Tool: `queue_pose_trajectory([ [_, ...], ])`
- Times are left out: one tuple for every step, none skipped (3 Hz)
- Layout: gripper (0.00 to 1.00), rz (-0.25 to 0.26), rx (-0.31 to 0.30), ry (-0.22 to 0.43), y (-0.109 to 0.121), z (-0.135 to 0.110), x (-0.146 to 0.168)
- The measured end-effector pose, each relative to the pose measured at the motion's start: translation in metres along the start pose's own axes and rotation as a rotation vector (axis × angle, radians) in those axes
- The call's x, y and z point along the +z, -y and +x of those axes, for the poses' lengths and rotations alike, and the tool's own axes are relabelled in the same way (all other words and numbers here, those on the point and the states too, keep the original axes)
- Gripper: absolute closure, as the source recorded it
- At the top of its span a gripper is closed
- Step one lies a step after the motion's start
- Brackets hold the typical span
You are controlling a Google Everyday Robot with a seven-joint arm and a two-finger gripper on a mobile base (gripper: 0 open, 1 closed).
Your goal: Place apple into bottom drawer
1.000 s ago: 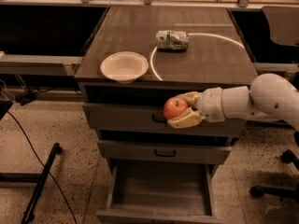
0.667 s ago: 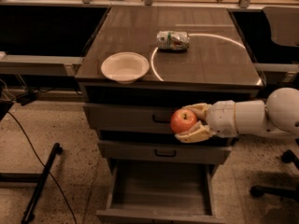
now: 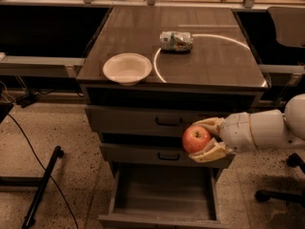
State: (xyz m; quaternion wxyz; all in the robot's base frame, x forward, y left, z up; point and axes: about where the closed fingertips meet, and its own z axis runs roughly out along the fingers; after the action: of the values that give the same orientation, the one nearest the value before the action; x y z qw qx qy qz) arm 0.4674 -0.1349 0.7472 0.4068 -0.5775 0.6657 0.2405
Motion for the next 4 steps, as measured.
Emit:
queue_pose_trajectory([
  [1.00,0.022,0.000,-0.003,-0.007,0.042,0.027],
  [1.00,0.047,-0.047,0.040,-0.009,0.102,0.061],
  [1.00,0.044,-0.070,0.059,-0.008,0.109,0.067],
  [1.00,0.059,-0.003,0.021,-0.014,0.163,0.082],
])
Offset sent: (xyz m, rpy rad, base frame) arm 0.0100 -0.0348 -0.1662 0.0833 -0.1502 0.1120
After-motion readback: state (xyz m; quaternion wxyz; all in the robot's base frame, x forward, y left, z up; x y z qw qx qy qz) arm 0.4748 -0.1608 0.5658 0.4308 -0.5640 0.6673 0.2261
